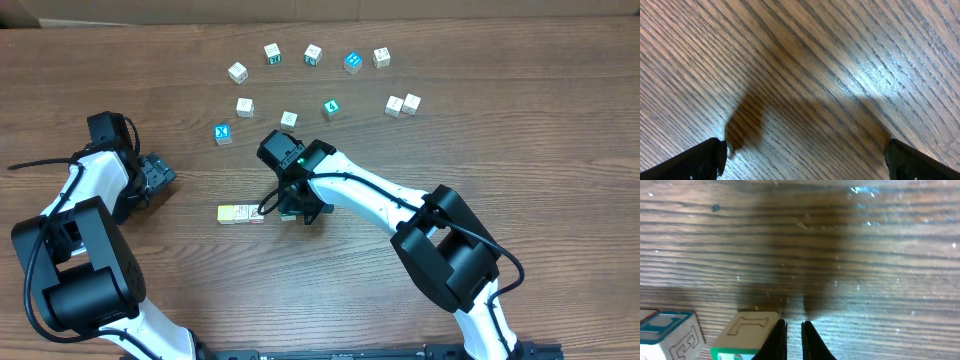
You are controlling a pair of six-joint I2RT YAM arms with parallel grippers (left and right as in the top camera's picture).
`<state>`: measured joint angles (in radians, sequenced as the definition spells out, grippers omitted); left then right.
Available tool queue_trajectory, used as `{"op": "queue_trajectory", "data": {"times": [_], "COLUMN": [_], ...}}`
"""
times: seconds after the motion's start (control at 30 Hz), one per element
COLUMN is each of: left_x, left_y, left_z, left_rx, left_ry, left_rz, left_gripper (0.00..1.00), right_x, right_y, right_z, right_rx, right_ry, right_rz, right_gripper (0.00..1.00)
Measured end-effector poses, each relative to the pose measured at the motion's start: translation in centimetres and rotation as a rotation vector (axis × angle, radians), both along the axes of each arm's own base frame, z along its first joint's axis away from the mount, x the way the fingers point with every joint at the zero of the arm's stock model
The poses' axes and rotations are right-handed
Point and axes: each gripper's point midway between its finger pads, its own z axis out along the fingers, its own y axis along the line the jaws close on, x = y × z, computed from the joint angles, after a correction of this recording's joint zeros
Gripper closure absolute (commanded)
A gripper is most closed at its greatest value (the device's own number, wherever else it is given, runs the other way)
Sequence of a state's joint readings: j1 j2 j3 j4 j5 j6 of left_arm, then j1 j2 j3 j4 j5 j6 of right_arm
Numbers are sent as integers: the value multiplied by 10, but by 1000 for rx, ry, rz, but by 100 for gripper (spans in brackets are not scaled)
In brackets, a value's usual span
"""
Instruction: Form a horizontal line
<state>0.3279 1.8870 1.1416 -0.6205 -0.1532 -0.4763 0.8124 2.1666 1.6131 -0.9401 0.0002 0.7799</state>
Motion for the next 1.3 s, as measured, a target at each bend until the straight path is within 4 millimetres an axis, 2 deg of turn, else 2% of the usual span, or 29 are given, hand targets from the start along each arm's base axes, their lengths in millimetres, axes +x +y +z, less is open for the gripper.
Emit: {"op": "queue_trajectory", "data": {"times": [0.33,0.6,0.9,1.3], "left_x": [0,0,0,0], "left_y": [0,0,0,0], "left_z": [0,0,0,0], "left_rx": [0,0,0,0], "left_ry": [0,0,0,0], "left_rz": [0,0,0,0], "left_gripper": [0,1,1,1], "right_x": [-2,-4,-3,-7], "right_y": [-1,14,20,15], "right_z": [0,1,2,1], "right_rx": [-6,26,44,26], "right_ry": [9,-18,-30,-11], "right_rz": [-13,7,8,4], "right_gripper": [91,91,92,92]}}
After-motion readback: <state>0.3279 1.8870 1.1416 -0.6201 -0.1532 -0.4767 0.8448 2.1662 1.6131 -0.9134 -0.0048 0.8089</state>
